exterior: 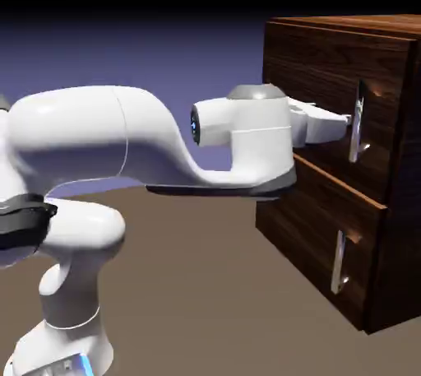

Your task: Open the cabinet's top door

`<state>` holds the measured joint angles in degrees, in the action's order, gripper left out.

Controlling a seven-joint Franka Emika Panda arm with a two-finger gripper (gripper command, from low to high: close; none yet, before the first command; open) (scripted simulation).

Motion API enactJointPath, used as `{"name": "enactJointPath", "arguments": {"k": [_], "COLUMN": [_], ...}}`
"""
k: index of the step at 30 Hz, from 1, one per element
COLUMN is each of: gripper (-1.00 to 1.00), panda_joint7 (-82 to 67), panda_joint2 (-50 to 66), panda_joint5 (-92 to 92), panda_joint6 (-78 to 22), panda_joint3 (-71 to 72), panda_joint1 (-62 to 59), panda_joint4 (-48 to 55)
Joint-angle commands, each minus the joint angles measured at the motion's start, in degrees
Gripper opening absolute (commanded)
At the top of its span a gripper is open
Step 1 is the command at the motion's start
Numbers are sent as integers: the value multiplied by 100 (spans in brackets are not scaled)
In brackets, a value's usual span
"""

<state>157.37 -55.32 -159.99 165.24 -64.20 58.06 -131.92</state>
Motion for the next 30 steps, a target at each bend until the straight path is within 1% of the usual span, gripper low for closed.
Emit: {"name": "enactJointPath", "arguments": {"k": [1,4,9,10,11,12,17,25,30], "gripper": [100,100,100,100,-100,-100,-100,-100,-100], "panda_joint7": [179,375,402,402,402,402,863,753,873], "panda_joint2": [-35,-74,188,190,190,190,545,512,492], "panda_joint5": [-250,-522,-601,-602,-602,-602,-439,478,1021], "panda_joint6": [-14,-29,-122,-122,-122,-122,-532,-1228,-1447], "panda_joint3": [-100,-210,-829,-833,-833,-833,-110,1274,2251], "panda_joint1": [89,187,1224,1231,1231,1231,193,-1468,-2505], "panda_joint4": [45,95,887,892,892,892,131,-1133,-1725]}}
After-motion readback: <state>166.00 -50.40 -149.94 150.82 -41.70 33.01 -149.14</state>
